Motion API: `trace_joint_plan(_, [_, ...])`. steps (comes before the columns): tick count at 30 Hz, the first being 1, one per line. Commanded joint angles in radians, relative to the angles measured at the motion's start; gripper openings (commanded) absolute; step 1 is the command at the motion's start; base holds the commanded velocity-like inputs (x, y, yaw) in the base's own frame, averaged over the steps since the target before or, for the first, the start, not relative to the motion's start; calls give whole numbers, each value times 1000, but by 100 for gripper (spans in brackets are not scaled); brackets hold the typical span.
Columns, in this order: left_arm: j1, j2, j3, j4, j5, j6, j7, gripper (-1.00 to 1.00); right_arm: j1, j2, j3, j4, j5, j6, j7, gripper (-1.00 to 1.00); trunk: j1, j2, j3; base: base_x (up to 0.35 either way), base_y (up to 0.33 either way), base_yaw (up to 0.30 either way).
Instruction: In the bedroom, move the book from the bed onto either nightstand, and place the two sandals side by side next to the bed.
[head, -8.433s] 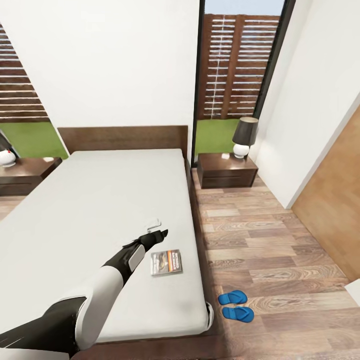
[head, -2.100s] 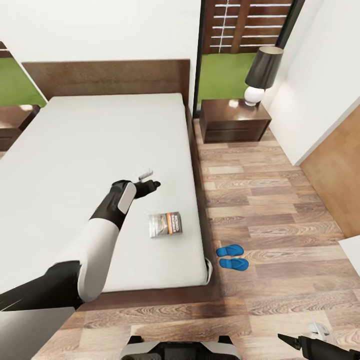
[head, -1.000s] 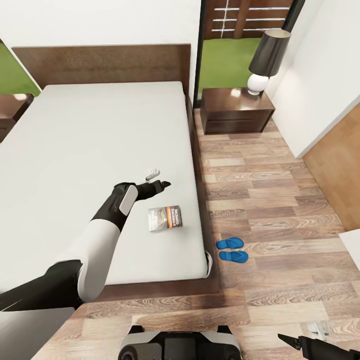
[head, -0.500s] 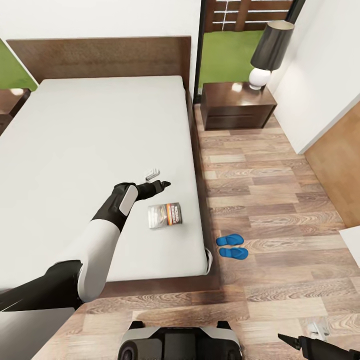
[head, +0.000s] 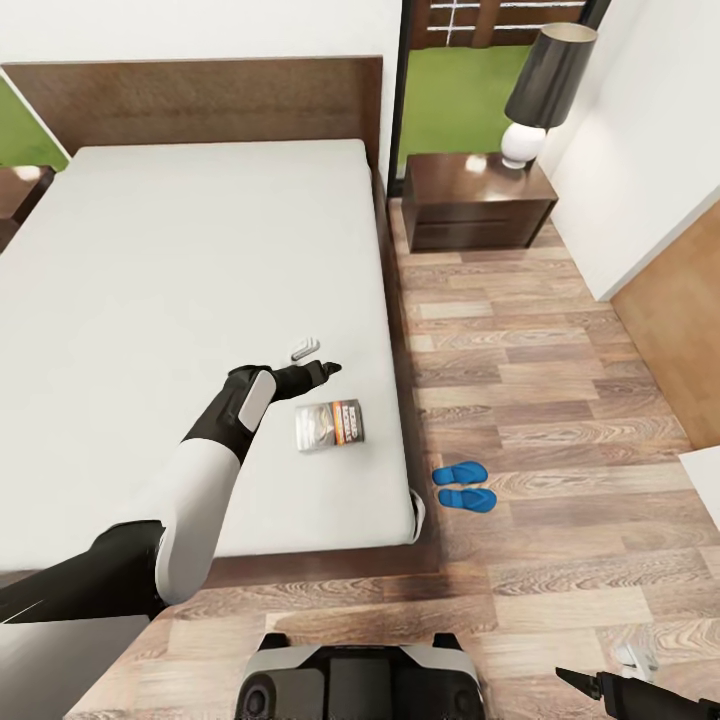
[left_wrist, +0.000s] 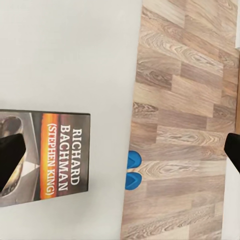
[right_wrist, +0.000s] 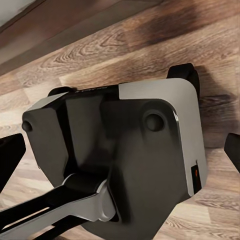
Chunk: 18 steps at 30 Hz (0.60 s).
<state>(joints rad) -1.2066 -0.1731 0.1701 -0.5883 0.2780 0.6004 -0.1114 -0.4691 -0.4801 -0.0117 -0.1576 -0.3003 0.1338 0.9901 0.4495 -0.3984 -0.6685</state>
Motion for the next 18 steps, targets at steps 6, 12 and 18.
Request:
trace_joint_plan(6, [-1,-1,8,-1,0,7,-4,100,0,0,-1,0,-5,10,3,100,0,-2,-11,0,0,0])
trace_joint_plan(12, [-1,-1,8,-1,0,7,-4,100,0,0,-1,0,-5,11,3,100,0,-2,-20,0,0,0])
trace_joint_plan(18, [-1,-1,8,-2,0,7,-4,100,0,0,-1,0,-5,10,4,100,0,-2,-30,0,0,0])
